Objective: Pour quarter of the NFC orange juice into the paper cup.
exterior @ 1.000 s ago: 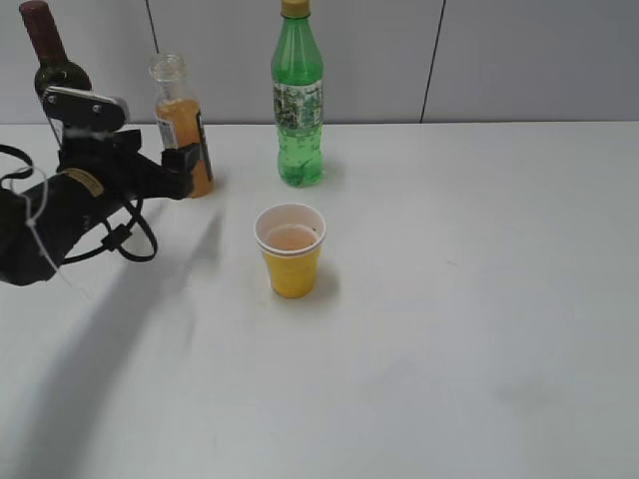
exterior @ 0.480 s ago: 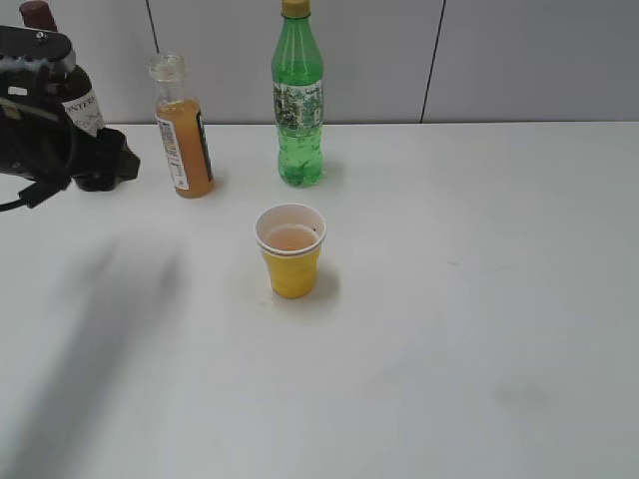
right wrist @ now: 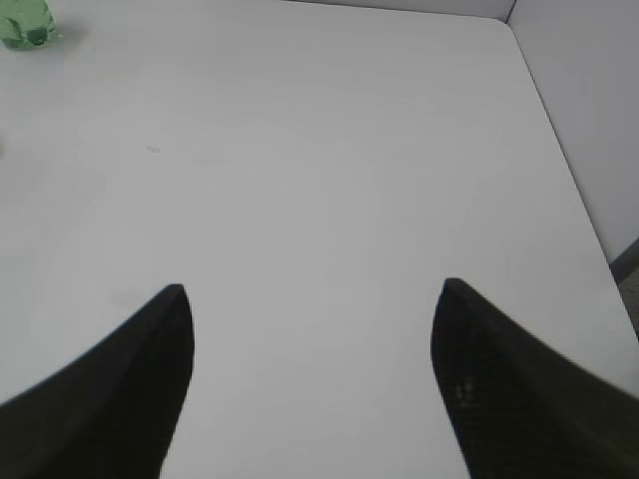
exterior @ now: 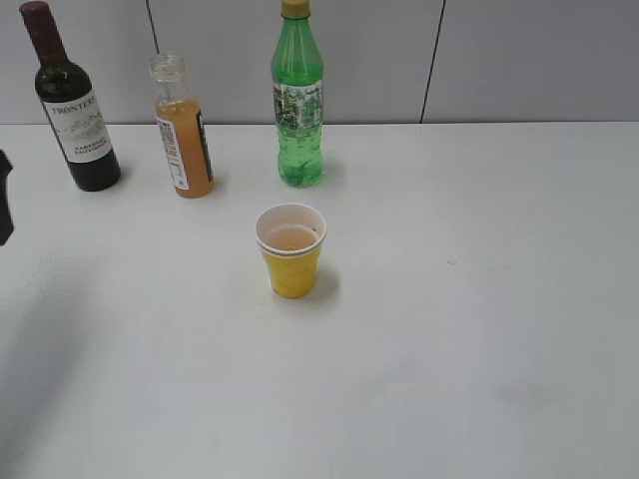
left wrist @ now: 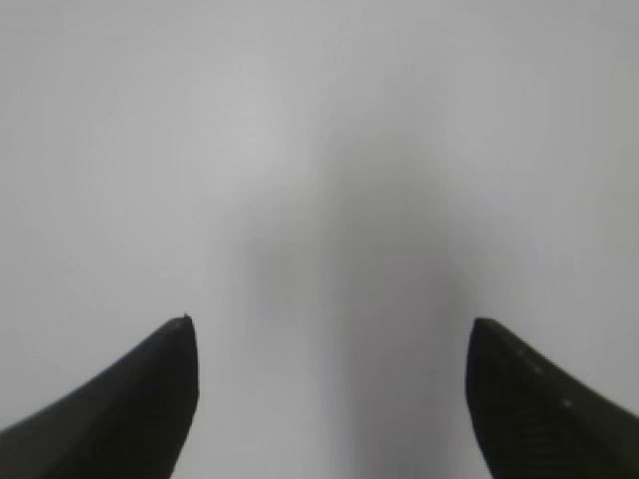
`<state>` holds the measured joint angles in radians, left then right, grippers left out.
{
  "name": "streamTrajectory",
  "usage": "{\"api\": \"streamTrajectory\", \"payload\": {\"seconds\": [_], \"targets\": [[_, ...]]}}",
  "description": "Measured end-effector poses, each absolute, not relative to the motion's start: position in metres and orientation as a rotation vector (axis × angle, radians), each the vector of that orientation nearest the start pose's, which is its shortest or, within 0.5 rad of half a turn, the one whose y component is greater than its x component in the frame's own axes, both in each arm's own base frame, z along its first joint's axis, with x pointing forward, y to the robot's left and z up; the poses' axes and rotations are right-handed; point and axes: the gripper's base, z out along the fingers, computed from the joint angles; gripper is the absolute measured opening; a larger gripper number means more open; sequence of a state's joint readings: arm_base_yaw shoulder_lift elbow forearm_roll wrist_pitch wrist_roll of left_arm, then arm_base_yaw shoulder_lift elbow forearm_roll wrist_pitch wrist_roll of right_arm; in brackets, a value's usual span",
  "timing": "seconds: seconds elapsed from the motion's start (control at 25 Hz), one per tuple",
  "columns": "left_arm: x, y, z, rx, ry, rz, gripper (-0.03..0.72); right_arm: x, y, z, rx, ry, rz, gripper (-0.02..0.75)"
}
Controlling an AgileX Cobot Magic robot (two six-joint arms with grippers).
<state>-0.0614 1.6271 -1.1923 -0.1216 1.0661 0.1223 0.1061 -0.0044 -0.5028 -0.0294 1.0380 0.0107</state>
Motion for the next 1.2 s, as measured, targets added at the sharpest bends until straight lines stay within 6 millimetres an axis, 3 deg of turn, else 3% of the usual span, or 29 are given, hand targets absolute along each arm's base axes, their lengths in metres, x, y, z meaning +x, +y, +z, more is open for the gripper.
{"api": "streamTrajectory", "payload": {"seconds": [0.16, 0.36, 0.64, 1.04, 1.2], "targets": [[0.277, -0.023, 0.249, 0.206, 3.050, -0.178, 0.599, -0.005, -0.003, 0.280, -0.095, 2.012, 0.038, 0.590], [0.219, -0.021, 0.264, 0.196, 2.943, -0.182, 0.595, -0.005, -0.003, 0.280, -0.095, 2.012, 0.038, 0.590], [0.151, -0.017, 0.263, 0.210, 2.855, -0.152, 0.587, -0.005, -0.003, 0.280, -0.095, 2.012, 0.038, 0.590], [0.086, -0.015, 0.249, 0.207, 2.726, -0.159, 0.587, -0.005, -0.003, 0.280, -0.095, 2.012, 0.038, 0.590], [0.070, -0.015, 0.255, 0.179, 2.593, -0.160, 0.587, -0.005, -0.003, 0.280, -0.095, 2.012, 0.038, 0.590]]}}
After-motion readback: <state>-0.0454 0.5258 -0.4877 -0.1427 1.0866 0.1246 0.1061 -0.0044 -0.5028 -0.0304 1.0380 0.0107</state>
